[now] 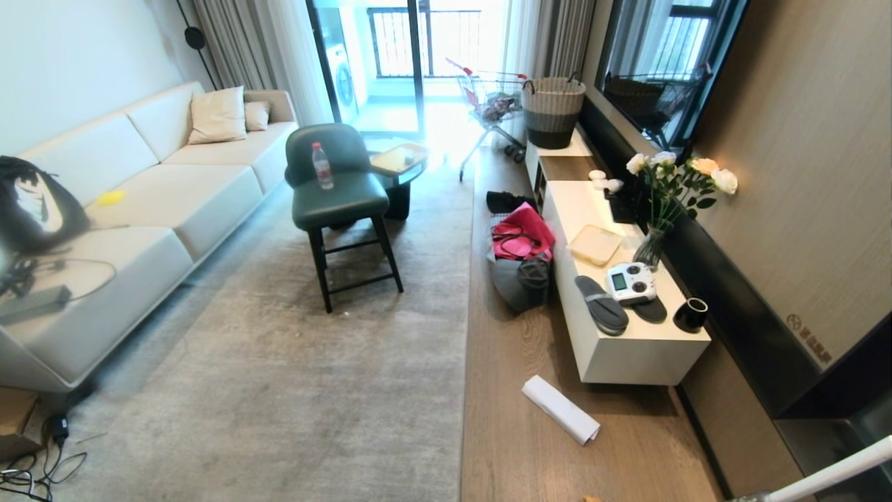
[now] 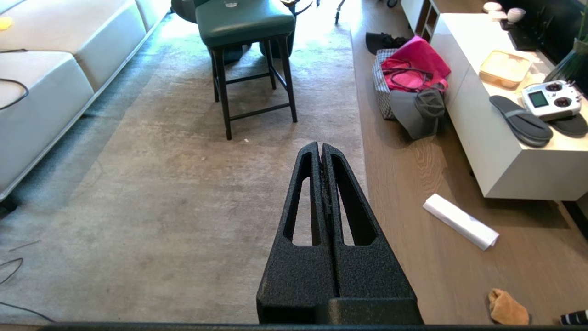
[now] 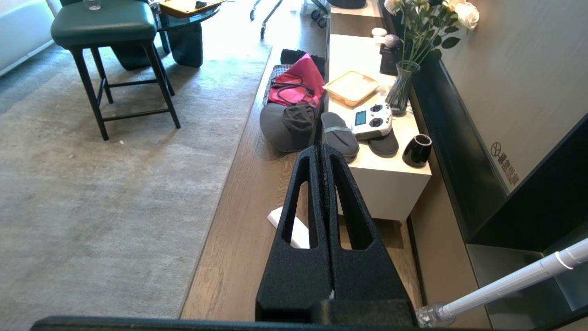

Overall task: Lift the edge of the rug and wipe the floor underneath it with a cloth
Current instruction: Lift up the carpet

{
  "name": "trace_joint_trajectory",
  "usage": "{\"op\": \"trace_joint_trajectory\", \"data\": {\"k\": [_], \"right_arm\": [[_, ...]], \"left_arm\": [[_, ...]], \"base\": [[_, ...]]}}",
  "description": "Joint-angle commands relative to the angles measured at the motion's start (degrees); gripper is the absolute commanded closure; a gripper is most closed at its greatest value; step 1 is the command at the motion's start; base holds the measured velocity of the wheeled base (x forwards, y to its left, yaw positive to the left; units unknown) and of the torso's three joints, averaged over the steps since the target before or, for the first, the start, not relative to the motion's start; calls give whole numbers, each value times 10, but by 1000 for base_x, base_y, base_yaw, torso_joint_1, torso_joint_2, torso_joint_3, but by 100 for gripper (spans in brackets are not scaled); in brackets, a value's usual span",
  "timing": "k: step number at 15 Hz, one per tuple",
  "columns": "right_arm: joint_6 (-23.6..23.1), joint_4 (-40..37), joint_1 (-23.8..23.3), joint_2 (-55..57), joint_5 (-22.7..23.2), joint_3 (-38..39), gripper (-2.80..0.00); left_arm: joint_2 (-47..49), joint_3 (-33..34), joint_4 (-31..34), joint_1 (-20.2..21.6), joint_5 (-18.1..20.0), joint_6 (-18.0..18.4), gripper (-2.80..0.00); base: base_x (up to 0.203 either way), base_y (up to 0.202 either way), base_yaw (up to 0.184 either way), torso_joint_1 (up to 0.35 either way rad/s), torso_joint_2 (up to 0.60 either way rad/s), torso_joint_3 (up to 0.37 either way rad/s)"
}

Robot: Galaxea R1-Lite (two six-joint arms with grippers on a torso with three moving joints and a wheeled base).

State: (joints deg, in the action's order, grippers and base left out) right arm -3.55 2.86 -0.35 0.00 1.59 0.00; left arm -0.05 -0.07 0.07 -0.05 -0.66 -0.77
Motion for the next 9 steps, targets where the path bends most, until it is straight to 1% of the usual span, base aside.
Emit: {"op": "trace_joint_trajectory", "data": {"k": [1, 9], "right_arm": [[-1, 0, 0, 0, 1, 0, 0], [-1, 0, 0, 0, 0, 0, 0]], "left_arm": [[0, 0, 0, 0, 0, 0, 0], [0, 0, 0, 0, 0, 0, 0]], "base": [[0, 0, 0, 0, 0, 0], [0, 0, 0, 0, 0, 0]]}}
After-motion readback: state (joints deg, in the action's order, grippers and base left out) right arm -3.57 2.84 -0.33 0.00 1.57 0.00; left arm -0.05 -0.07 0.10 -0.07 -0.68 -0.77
